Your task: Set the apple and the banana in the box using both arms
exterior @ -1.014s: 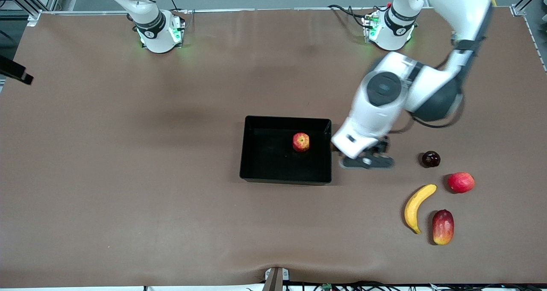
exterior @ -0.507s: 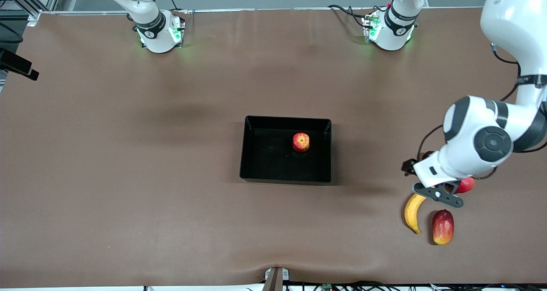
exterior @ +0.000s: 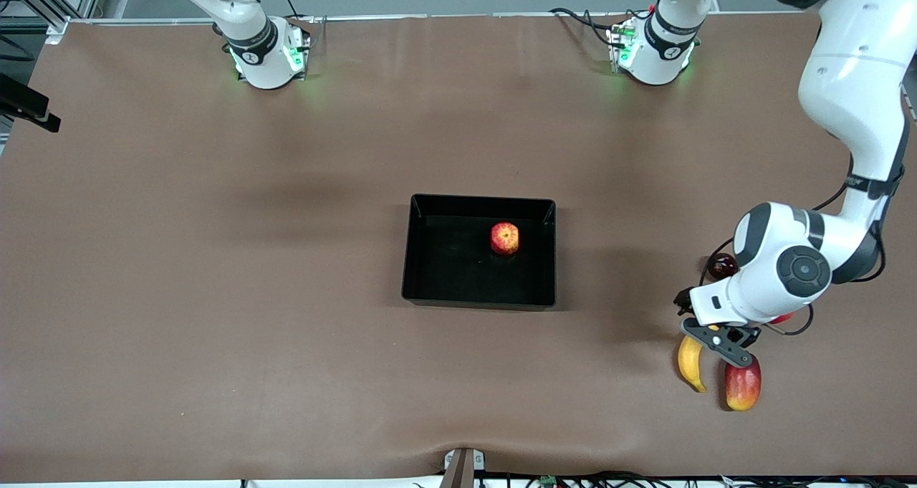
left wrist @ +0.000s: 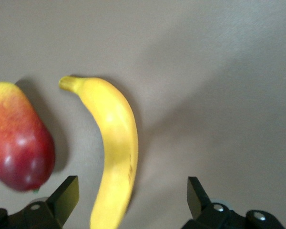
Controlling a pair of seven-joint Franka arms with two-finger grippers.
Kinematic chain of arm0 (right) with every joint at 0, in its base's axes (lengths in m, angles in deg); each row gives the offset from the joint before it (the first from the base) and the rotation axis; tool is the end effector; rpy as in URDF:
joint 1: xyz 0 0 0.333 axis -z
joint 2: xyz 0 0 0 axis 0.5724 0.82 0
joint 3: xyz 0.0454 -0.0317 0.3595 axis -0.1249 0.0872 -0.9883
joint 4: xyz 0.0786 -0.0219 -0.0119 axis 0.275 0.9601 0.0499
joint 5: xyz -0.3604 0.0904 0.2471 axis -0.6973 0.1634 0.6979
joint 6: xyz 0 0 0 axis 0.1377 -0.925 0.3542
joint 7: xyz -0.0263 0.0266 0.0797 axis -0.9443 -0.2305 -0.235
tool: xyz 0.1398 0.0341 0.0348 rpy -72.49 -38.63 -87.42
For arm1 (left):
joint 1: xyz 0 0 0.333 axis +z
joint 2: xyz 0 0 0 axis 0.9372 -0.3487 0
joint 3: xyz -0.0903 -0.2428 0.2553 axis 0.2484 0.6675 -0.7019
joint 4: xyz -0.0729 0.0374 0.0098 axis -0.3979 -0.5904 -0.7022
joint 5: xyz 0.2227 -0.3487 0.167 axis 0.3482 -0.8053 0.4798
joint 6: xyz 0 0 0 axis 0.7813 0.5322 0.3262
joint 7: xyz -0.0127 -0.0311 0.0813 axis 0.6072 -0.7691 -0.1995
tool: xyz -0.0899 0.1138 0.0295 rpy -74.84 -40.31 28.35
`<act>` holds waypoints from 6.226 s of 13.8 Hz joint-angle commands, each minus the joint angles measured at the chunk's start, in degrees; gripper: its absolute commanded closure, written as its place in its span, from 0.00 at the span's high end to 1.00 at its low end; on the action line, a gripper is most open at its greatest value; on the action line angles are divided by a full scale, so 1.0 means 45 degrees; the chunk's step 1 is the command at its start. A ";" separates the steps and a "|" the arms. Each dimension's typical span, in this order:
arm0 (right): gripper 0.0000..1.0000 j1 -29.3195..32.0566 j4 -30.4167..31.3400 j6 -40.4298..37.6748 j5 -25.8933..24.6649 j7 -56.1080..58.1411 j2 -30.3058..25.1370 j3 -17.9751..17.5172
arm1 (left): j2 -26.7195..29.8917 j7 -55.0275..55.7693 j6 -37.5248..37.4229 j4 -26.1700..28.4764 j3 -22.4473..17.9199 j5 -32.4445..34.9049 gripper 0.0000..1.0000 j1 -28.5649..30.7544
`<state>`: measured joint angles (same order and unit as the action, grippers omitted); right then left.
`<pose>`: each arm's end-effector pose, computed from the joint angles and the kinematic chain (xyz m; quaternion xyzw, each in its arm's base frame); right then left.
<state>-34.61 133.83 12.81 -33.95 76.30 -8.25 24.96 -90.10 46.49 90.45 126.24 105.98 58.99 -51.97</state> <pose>0.5764 -0.0625 0.6957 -0.9991 0.0114 0.0416 0.0009 0.7917 -0.0380 0.1923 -0.9369 0.3447 -0.0453 0.0361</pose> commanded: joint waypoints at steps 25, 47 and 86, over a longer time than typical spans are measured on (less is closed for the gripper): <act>1.00 -0.0322 0.0667 0.0966 0.0695 0.0144 -0.0171 0.0445 | 0.0280 1.1230 -0.3920 -0.2203 0.3648 -0.0403 0.00 -0.4165; 1.00 -0.0946 0.1000 0.0811 0.0578 0.0183 -0.0289 0.0581 | -0.1810 1.3850 0.0025 -0.2966 -0.1333 -0.0325 0.00 -1.1102; 1.00 -0.1044 0.1352 0.0850 0.0597 0.0183 -0.0484 0.0796 | 0.9260 0.8114 -0.9838 -0.0802 -0.3027 -0.4230 1.00 -0.3816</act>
<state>-38.32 138.07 16.47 -31.45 76.67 -8.44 27.74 -54.19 86.12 46.04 116.51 96.44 41.26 -66.83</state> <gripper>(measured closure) 0.000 0.000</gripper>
